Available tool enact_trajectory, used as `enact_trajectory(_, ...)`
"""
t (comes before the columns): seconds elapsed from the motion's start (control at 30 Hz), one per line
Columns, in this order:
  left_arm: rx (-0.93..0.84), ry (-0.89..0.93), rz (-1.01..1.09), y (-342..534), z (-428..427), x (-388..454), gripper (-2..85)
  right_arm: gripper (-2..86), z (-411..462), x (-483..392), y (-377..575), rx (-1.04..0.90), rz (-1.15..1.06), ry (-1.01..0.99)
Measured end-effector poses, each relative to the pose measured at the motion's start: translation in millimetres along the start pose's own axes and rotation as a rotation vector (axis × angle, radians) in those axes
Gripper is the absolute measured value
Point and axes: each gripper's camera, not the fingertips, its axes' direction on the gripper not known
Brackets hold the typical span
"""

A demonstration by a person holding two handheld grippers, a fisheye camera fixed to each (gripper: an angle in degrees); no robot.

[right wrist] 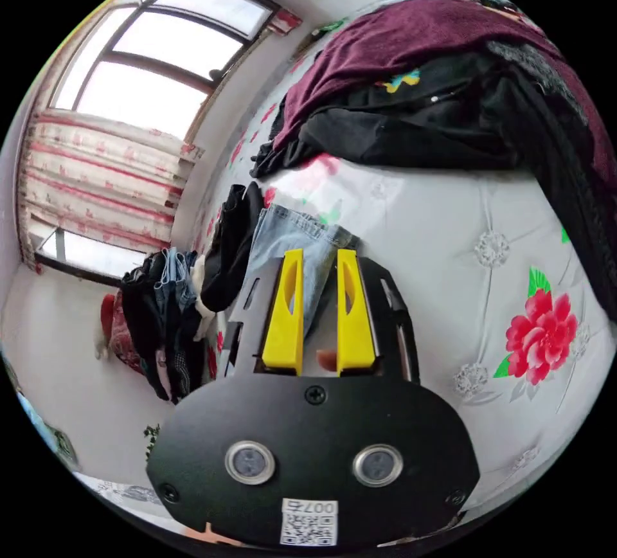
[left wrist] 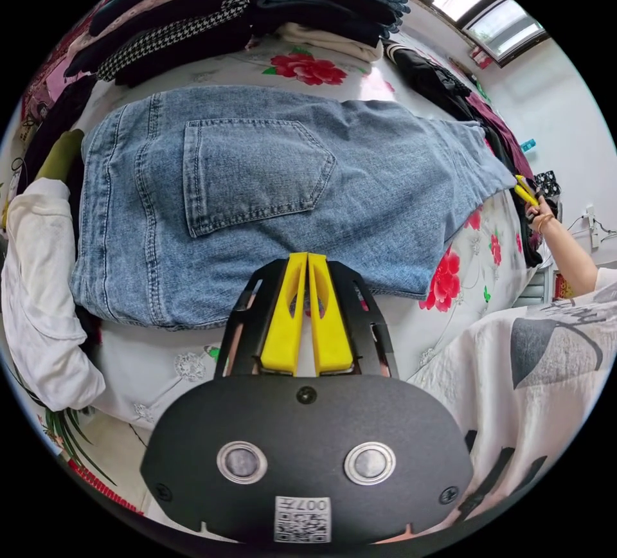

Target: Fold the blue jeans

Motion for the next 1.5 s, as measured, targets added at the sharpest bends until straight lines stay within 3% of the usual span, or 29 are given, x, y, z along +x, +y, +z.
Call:
enact_trajectory(0.1, 0.010, 0.004, -0.032, -0.6, -14.7, -14.3, -0.9, 6.1, -19.0, 43.9, 23.3, 0.087, 0.141, -0.116)
enact_trajectory(0.23, 0.024, 0.062, -0.105, 5.6, -38.3, -45.2, -0.7, 6.8, -12.0, 50.6, 57.1, 0.031, 0.130, -0.152)
enact_trajectory(0.3, 0.038, 0.078, -0.150, 11.1, -51.1, -63.2, -0.4, 6.5, -10.6, 51.2, 71.1, 0.096, 0.145, -0.201)
enact_trajectory(0.6, 0.168, 0.164, -0.578, 76.3, -111.4, -189.5, 9.3, 0.1, 41.5, -2.7, 42.6, -0.024, 0.179, -0.323)
enact_trajectory(0.63, 0.198, 0.195, -0.634, 86.6, -115.8, -206.4, 10.6, 0.0, 37.7, -18.3, 44.0, -0.021, 0.123, -0.336)
enact_trajectory(0.77, 0.305, 0.286, -0.800, 117.8, -122.9, -260.0, 13.3, 0.0, 5.6, -194.2, 109.5, -0.117, -0.607, -0.248)
enact_trajectory(0.9, 0.351, 0.361, -0.868, 129.5, -116.4, -296.9, 15.0, 2.6, 6.5, -318.8, 290.9, -0.324, -1.294, -0.174)
enact_trajectory(1.0, 0.400, 0.400, -0.888, 135.1, -112.4, -314.4, 14.1, 5.0, 56.4, -329.8, 428.7, -0.561, -1.517, -0.113)
enact_trajectory(1.1, 0.427, 0.416, -0.914, 141.5, -105.9, -322.9, 9.7, 5.6, 117.4, -304.9, 538.6, -0.943, -1.546, -0.050)
enact_trajectory(1.13, 0.426, 0.421, -0.945, 146.1, -101.1, -325.4, 7.7, 5.7, 121.4, -300.6, 553.3, -0.977, -1.542, -0.048)
enact_trajectory(1.3, 0.495, 0.410, -0.883, 155.6, -105.5, -302.5, 4.5, 5.7, 88.1, -290.8, 578.8, -0.882, -1.427, -0.044)
enact_trajectory(1.5, 0.611, 0.243, -0.273, 86.7, -183.2, -172.9, 4.4, 6.2, 51.8, -265.3, 509.3, -0.758, -1.084, -0.039)
